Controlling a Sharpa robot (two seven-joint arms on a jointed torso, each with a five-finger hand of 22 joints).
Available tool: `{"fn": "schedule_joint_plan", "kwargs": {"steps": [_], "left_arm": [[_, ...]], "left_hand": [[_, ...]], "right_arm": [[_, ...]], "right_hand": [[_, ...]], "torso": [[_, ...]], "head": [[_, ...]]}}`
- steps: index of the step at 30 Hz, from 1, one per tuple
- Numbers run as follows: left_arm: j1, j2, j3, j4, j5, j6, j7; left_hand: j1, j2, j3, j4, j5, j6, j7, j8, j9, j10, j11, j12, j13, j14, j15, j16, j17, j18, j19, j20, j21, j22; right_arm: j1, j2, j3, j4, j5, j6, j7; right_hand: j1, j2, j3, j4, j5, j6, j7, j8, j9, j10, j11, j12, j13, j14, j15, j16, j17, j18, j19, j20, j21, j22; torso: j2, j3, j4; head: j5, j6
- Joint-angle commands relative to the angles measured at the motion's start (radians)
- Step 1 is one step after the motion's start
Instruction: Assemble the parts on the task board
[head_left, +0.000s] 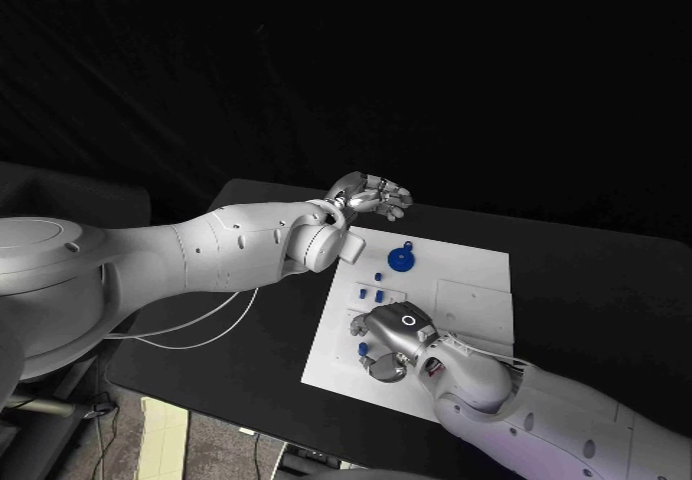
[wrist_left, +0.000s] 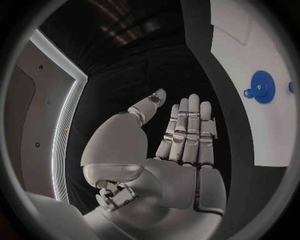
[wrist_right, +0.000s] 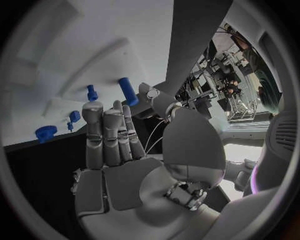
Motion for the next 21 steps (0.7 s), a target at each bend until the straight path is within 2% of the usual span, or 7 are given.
{"fn": "schedule_joint_plan", "kwargs": {"steps": [1,8,11,17,19,20,21], "left_arm": [[0.001,0.000,0.001,0.003,0.004,0.012,0.006],[0.001,0.000,0.001,0.003,0.004,0.013,0.006],[0.001,-0.001,0.001,0.001,0.004,0.014,0.006],[0.001,-0.004,0.001,-0.004,0.004,0.014,0.007],[0.001,-0.003,0.001,-0.006,0.004,0.015,0.007],[0.001,-0.004,0.001,-0.006,0.004,0.016,0.008],[0.001,-0.004,0.001,-0.006,0.004,0.016,0.008]], "left_hand": [[0.000,0.010,-0.001,0.001,-0.002,-0.008,0.002,0.007,-0.001,-0.007,-0.003,0.001,-0.002,0.003,0.005,-0.005,0.002,0.019,0.005,0.005,-0.007,0.002],[0.001,0.010,-0.001,0.000,-0.003,-0.008,0.002,0.007,-0.001,-0.008,-0.003,0.001,-0.002,0.003,0.005,-0.005,0.002,0.019,0.005,0.005,-0.007,0.002],[0.001,0.010,-0.001,0.000,-0.003,-0.008,0.002,0.007,-0.001,-0.008,-0.003,0.001,-0.002,0.003,0.005,-0.005,0.003,0.019,0.005,0.005,-0.007,0.002],[0.001,0.010,-0.001,0.000,-0.003,-0.008,0.002,0.007,-0.001,-0.008,-0.003,0.001,-0.002,0.004,0.005,-0.006,0.003,0.019,0.006,0.005,-0.008,0.002],[0.001,0.010,-0.001,0.000,-0.003,-0.008,0.002,0.007,-0.001,-0.007,-0.003,0.002,-0.002,0.004,0.005,-0.006,0.004,0.019,0.006,0.005,-0.008,0.002],[0.001,0.010,-0.001,0.000,-0.003,-0.008,0.002,0.007,-0.001,-0.007,-0.003,0.002,-0.002,0.004,0.005,-0.006,0.004,0.019,0.006,0.005,-0.008,0.002],[0.001,0.010,-0.001,0.000,-0.003,-0.008,0.002,0.007,-0.001,-0.007,-0.003,0.002,-0.002,0.004,0.005,-0.006,0.004,0.019,0.006,0.005,-0.008,0.002]], "right_arm": [[-0.001,-0.002,0.000,0.007,0.008,-0.021,0.004],[0.000,-0.036,0.001,0.054,0.033,-0.057,0.016],[0.005,-0.063,0.008,0.090,0.070,-0.066,0.027],[0.030,-0.141,0.049,0.182,0.149,-0.084,0.049],[0.039,-0.176,0.076,0.212,0.197,-0.082,0.053],[0.048,-0.202,0.090,0.230,0.238,-0.076,0.053],[0.054,-0.217,0.095,0.238,0.255,-0.072,0.053]], "right_hand": [[0.003,-0.006,0.002,0.004,0.000,-0.005,0.001,-0.004,-0.001,-0.006,0.001,-0.001,-0.002,0.001,0.007,-0.003,-0.001,0.123,-0.005,-0.001,-0.004,-0.001],[0.002,-0.007,0.000,0.006,-0.001,-0.003,0.000,-0.001,-0.001,-0.003,0.001,0.004,-0.004,0.002,0.007,-0.003,-0.002,0.123,-0.004,0.001,-0.005,-0.002],[-0.005,-0.009,-0.008,0.008,0.001,-0.001,0.000,0.000,-0.001,0.000,0.000,0.007,-0.006,0.003,0.006,-0.002,-0.003,0.123,-0.003,0.002,-0.005,-0.002],[-0.036,-0.006,-0.040,0.021,0.029,0.002,-0.003,0.006,-0.001,0.018,-0.006,0.017,-0.010,0.007,0.000,0.000,-0.005,0.123,0.002,0.002,-0.004,-0.002],[-0.045,-0.005,-0.052,0.026,0.038,0.004,-0.003,0.008,-0.001,0.025,-0.008,0.019,-0.011,0.008,-0.002,0.001,-0.006,0.123,0.003,0.001,-0.004,-0.002],[-0.050,-0.005,-0.058,0.029,0.039,0.004,-0.004,0.009,-0.001,0.028,-0.010,0.021,-0.012,0.008,-0.003,0.001,-0.007,0.123,0.004,0.001,-0.005,-0.001],[-0.057,-0.003,-0.067,0.033,0.044,0.007,-0.006,0.011,-0.001,0.040,-0.014,0.027,-0.010,0.009,-0.006,0.002,-0.007,0.123,0.004,0.001,-0.004,-0.001]], "torso": [[0.001,-0.0002,0.0002],[0.000,0.0004,0.0000],[-0.001,0.0008,-0.0018],[-0.001,0.0023,-0.0031],[-0.002,0.0037,-0.0042],[-0.002,0.0043,-0.0042],[-0.002,0.0037,-0.0033]], "head": [[0.000,-0.001],[-0.002,0.001],[-0.003,0.005],[-0.013,0.013],[-0.020,0.018],[-0.027,0.024],[-0.031,0.027]]}}
